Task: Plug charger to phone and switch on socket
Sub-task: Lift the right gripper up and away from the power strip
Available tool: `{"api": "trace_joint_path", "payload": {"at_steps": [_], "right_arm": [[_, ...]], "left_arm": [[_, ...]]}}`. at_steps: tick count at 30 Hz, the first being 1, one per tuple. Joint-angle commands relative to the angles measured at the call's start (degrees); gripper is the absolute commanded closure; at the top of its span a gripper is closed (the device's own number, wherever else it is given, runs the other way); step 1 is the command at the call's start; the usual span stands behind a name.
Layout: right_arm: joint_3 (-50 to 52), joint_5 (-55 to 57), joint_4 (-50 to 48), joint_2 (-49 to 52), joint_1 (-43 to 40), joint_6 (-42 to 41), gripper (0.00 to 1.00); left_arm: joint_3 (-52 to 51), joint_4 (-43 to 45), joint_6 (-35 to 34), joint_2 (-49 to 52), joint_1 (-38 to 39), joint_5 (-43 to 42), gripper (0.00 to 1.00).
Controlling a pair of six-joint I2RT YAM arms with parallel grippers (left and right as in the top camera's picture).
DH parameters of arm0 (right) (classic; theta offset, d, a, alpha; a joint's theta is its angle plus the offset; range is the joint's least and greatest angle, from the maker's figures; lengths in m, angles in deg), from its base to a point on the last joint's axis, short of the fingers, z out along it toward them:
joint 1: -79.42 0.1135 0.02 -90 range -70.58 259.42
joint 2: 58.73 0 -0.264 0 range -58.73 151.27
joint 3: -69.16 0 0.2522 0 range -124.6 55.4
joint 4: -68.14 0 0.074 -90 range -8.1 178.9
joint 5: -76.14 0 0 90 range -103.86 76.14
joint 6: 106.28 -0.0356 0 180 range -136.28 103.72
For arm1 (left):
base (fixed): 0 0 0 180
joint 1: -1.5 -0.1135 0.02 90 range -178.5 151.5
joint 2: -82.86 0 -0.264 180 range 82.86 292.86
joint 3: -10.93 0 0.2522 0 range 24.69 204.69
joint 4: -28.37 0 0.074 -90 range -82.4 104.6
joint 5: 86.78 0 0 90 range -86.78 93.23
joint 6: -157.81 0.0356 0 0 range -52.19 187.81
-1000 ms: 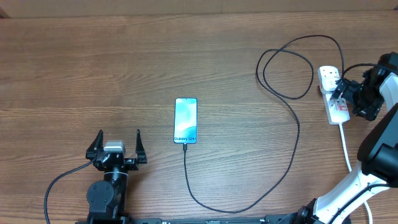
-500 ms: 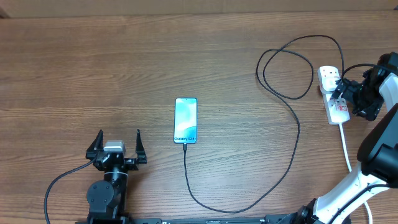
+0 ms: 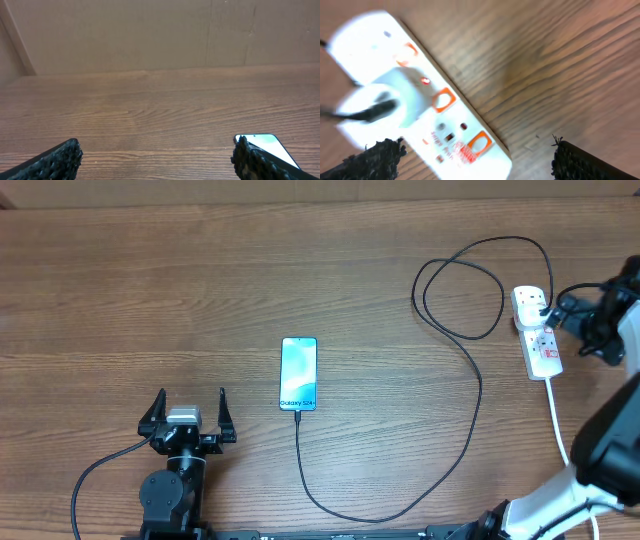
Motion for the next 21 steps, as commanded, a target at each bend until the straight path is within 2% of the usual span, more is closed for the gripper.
{"api": "trace_joint_path", "payload": {"at_steps": [1,21], "right_arm": [[-0.2,0.8,-0.3,-6.4,0.3,-0.3,0.0],[-0.2,0.8,-0.3,-29.9,2.2,-0.3,0.0]], "left_arm": [[-0.2,0.1,-0.7,-0.5,0.1,-0.1,0.0],[-0.2,0.1,-0.7,-0.5,0.1,-0.1,0.0]]}}
